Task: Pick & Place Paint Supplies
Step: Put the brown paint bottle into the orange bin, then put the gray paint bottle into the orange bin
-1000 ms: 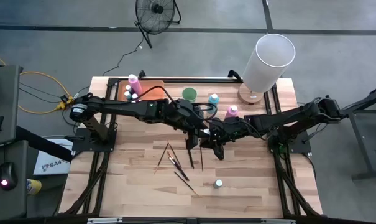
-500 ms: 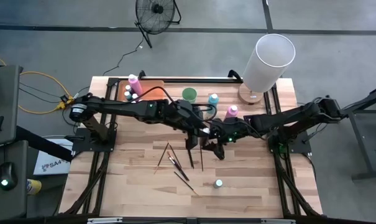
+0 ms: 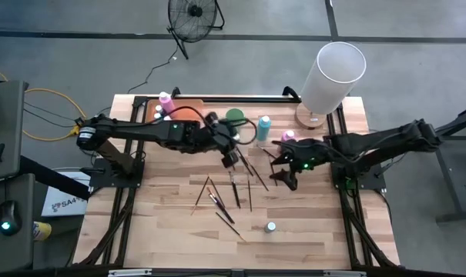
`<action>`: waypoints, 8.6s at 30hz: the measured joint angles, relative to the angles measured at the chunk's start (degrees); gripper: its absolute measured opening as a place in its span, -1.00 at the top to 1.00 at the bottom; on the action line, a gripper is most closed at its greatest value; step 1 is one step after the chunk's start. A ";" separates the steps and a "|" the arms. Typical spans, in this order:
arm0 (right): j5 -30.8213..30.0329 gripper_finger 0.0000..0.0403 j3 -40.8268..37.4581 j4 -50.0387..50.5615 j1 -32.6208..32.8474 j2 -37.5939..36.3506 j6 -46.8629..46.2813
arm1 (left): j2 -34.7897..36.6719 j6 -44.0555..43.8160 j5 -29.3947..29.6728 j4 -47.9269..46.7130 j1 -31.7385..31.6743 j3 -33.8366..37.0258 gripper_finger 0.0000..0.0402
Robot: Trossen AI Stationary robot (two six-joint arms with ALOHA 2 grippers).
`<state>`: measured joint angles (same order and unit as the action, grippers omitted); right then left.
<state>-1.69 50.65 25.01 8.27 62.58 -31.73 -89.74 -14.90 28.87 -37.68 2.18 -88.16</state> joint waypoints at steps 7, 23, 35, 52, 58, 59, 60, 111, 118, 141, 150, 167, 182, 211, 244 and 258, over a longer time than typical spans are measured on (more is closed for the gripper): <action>-2.59 -0.38 0.00 0.20 -0.02 -3.97 1.45 | 8.18 -13.98 13.67 -0.21 -3.12 13.93 0.43; -5.92 -0.38 0.00 0.00 -0.04 -4.19 2.19 | 12.01 -29.78 24.94 7.37 -14.52 30.09 0.43; -9.88 -0.38 0.00 -0.15 -0.04 -4.16 0.89 | 11.98 -29.11 19.64 21.73 -17.56 40.37 0.43; -10.22 -0.38 0.00 -0.36 -0.04 -4.14 0.90 | 6.08 -30.85 17.68 21.17 -17.54 40.80 0.44; -10.19 -0.38 0.00 -0.36 -0.04 -4.13 1.51 | 5.38 -31.06 16.29 20.55 -17.54 40.80 0.44; -10.18 -0.38 0.00 -0.36 -0.04 -4.13 1.53 | 5.38 -31.48 16.26 20.05 -17.54 40.80 0.44; -10.18 -0.38 0.00 -0.36 -0.04 -4.14 1.53 | 5.38 -31.88 16.28 19.62 -17.54 40.80 0.44; -22.34 -0.38 -5.18 24.12 27.35 -7.06 -20.59 | 7.24 -12.22 10.66 11.95 -12.46 17.03 -0.01; -25.85 -0.38 -19.48 6.52 37.04 -7.01 -31.39 | 7.22 -12.55 10.30 8.80 -8.87 14.90 -0.01; -22.75 -0.38 -39.75 -62.97 36.26 16.96 6.00 | 7.20 -16.90 5.82 9.87 -3.28 14.92 -0.01; -15.66 -0.38 -34.12 -75.84 33.64 32.09 10.10 | 7.20 -16.87 5.25 11.00 -3.27 14.92 -0.01; -20.38 -0.27 -21.83 -76.54 31.65 48.01 2.99 | 7.20 -14.78 -3.87 10.98 -3.27 14.95 -0.01; -18.72 0.43 -20.39 -76.54 31.85 48.03 -3.73 | 7.20 -13.79 -8.86 11.02 -3.27 14.95 -0.01; 4.03 0.46 -5.37 -32.38 6.13 18.30 -6.01 | 7.17 -0.33 -34.46 28.45 2.09 14.97 -0.01; 9.43 0.46 -0.42 -31.09 -0.15 18.33 5.22 | 1.58 -5.46 -30.43 34.56 2.33 14.95 0.45; 9.56 -0.17 -0.42 -21.40 -1.11 16.12 4.46 | 2.81 -4.77 -21.43 28.48 2.37 14.95 0.45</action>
<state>7.87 50.23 3.60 7.16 78.70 -27.27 -86.93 -19.67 7.44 -9.20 4.56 -73.21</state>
